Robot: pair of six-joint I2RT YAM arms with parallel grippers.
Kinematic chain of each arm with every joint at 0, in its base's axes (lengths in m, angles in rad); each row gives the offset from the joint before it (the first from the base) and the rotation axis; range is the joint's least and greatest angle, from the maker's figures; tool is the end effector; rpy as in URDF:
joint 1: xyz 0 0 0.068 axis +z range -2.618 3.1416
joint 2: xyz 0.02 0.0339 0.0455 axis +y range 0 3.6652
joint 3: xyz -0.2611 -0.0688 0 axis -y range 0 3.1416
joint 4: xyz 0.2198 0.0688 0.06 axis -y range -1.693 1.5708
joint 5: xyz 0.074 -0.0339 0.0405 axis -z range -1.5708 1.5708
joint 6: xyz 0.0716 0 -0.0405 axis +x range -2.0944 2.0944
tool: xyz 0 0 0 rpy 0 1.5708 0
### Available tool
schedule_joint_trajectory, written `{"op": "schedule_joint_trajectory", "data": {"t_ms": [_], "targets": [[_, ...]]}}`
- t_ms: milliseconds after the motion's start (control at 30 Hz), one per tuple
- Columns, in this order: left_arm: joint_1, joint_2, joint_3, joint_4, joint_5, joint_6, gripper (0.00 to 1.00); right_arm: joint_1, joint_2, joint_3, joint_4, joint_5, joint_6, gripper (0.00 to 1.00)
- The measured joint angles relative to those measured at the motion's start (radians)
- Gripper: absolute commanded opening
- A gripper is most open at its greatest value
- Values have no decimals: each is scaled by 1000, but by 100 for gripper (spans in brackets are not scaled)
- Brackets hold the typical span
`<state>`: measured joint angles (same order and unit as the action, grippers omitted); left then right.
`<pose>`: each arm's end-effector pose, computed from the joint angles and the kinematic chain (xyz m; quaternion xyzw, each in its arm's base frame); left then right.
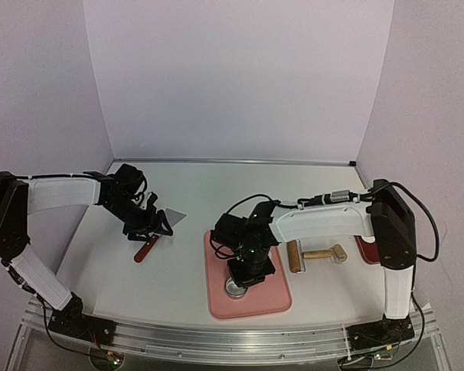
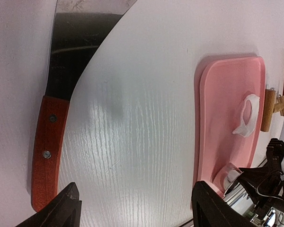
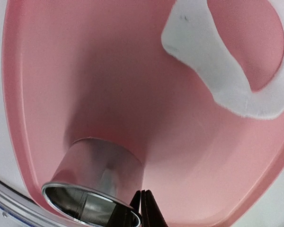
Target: Roll out the dumpling wrappers from the dough
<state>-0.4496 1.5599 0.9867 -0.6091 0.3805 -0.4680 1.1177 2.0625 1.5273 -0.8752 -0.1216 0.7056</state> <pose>0.2474 -0.1489 0.1758 0.0276 0.9638 -0.2503 0.0878 0.1612 0.3509 0.1400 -0.2083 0.9729 0.1003 0.0011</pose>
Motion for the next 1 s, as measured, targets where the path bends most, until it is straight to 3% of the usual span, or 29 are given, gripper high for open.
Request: {"op": "schedule_joint_trajectory", "data": {"t_ms": [400, 800, 1000], "targets": [[-35, -95, 3, 26, 107, -12, 79, 15, -152, -10, -60, 1, 100, 0], [-303, -61, 29, 197, 238, -203, 81, 15, -136, 30, -92, -9, 219, 0], [-409, -71, -82, 285, 137, -397, 79, 15, -96, 60, -115, -8, 239, 0]]}}
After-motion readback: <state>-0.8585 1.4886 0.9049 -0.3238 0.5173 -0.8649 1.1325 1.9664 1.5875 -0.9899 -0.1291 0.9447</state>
